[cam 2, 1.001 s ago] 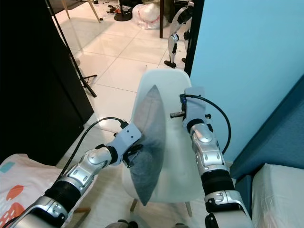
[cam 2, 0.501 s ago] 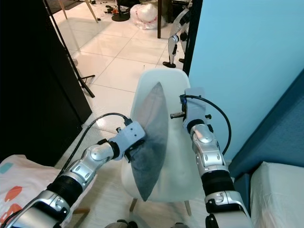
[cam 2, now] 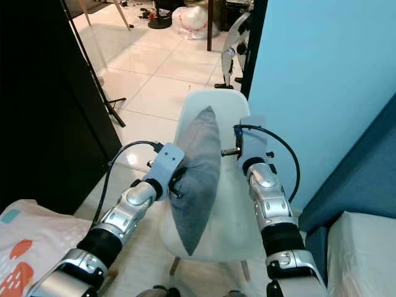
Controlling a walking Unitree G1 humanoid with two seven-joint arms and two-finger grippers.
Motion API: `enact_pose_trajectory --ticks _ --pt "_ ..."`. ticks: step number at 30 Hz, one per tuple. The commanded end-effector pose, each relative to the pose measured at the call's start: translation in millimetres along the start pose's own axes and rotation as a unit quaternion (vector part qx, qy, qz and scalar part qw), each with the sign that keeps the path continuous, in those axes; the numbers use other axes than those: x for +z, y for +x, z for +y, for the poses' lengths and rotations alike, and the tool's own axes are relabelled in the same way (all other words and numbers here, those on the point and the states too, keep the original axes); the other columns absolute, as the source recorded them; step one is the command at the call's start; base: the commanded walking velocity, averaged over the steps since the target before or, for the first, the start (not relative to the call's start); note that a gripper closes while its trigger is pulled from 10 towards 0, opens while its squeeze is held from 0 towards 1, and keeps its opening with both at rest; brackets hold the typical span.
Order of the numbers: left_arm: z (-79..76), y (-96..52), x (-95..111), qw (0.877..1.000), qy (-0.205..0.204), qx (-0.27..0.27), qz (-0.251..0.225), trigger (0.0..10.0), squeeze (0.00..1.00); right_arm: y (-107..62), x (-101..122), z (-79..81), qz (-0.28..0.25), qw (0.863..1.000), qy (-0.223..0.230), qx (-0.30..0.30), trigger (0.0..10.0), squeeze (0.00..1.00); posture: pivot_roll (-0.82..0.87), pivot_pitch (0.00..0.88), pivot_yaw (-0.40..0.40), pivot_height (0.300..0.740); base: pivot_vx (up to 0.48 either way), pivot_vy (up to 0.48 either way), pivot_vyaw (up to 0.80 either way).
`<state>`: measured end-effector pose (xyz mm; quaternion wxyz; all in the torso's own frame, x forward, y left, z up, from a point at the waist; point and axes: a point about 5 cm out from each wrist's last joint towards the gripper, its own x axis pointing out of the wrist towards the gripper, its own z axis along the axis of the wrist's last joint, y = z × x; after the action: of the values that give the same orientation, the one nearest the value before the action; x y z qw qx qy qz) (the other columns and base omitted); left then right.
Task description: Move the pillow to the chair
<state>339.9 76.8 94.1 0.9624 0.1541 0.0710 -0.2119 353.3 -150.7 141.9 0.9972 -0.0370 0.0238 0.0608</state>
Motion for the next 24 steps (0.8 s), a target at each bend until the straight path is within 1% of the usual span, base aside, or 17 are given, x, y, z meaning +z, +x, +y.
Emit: enact_pose_trajectory --ticks 1,6,7,8,16,19,24 --pt "8.2 1.2 16.8 0.998 -0.004 0.033 -0.047 10.0 0.00 -2.1 -2.1 0.0 0.003 1.000 0.002 -0.001 10.0 0.00 0.02 0.086 0.016 0.715 0.000 0.000 0.00" --pt "7.3 0.8 17.5 0.998 -0.012 0.042 -0.043 10.0 0.00 -3.0 -3.0 0.2 0.005 1.000 0.001 -0.003 10.0 0.00 0.02 0.082 0.016 0.690 0.000 0.000 0.00" --pt "7.3 0.8 17.5 0.998 -0.012 0.042 -0.043 10.0 0.00 -3.0 -3.0 0.2 0.005 1.000 0.001 -0.003 10.0 0.00 0.02 0.082 0.016 0.690 0.000 0.000 0.00" --pt "7.2 0.3 17.1 0.998 -0.012 0.043 -0.043 10.0 0.00 -3.3 -3.3 0.8 0.006 1.000 0.001 -0.003 10.0 0.00 0.02 0.081 0.017 0.680 0.000 0.000 0.00" --pt "8.1 0.4 18.4 0.998 -0.010 0.042 -0.043 10.0 0.00 -3.5 -3.7 0.9 0.007 1.000 0.000 -0.002 10.0 0.00 0.02 0.079 0.015 0.645 0.000 0.000 0.00" --pt "8.2 0.8 19.5 0.998 -0.010 0.042 -0.044 10.0 0.00 -3.6 -3.4 0.7 0.005 1.000 -0.002 -0.002 10.0 0.00 0.02 0.078 0.016 0.636 0.000 0.000 0.00" --pt "7.8 1.1 20.0 0.998 -0.013 0.040 -0.043 10.0 0.00 -3.5 -3.6 0.8 0.005 1.000 -0.004 -0.002 10.0 0.00 0.02 0.081 0.016 0.636 0.000 0.000 0.00"
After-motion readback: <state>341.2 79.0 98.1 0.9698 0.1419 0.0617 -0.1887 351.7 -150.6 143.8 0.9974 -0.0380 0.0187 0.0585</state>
